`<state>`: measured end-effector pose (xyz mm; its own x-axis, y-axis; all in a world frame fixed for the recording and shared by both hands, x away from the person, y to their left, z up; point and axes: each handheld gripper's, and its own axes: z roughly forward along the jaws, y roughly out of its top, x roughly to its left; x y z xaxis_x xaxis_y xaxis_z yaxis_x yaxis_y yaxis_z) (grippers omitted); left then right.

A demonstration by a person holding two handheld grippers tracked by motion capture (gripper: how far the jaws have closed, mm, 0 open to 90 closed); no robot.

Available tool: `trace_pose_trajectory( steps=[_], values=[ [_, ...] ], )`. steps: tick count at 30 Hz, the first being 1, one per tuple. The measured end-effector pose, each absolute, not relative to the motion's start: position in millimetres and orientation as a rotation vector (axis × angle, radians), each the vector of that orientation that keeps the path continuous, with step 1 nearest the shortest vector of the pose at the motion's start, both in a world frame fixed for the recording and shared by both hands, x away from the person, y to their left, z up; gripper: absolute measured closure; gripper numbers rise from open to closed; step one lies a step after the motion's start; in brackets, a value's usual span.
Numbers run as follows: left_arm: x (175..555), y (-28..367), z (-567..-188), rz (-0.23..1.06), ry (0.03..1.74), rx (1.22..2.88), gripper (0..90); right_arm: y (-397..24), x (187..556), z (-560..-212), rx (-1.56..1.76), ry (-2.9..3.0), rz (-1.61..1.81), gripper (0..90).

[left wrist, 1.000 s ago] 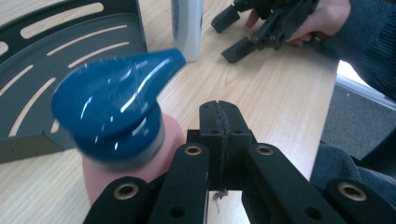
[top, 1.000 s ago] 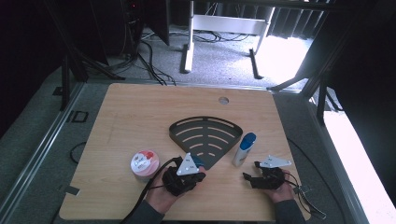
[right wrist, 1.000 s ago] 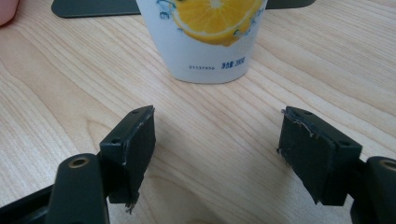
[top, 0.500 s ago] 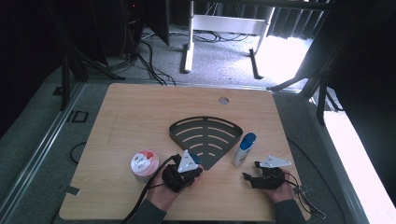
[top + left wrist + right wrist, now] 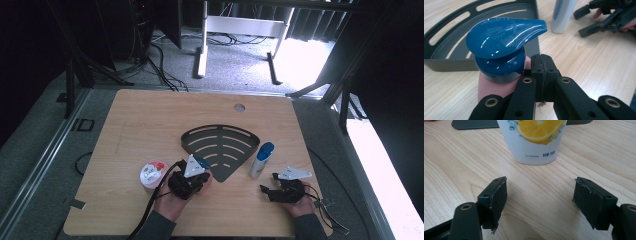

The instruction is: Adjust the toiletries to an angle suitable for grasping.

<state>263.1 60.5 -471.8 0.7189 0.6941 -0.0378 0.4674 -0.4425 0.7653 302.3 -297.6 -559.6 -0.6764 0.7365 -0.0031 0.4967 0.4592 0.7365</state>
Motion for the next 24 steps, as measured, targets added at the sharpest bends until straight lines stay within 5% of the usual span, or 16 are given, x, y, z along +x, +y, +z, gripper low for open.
trace_pose_trajectory(
  steps=[12,24],
  values=[
    [274,75,-473,0.398,0.978,2.072,88.6,-298,302,-560,1.048,2.392,1.049,26.6],
    [284,59,-475,0.439,0.894,2.107,88.4,-298,302,-560,1.050,2.391,1.049,26.6]
  ],
)
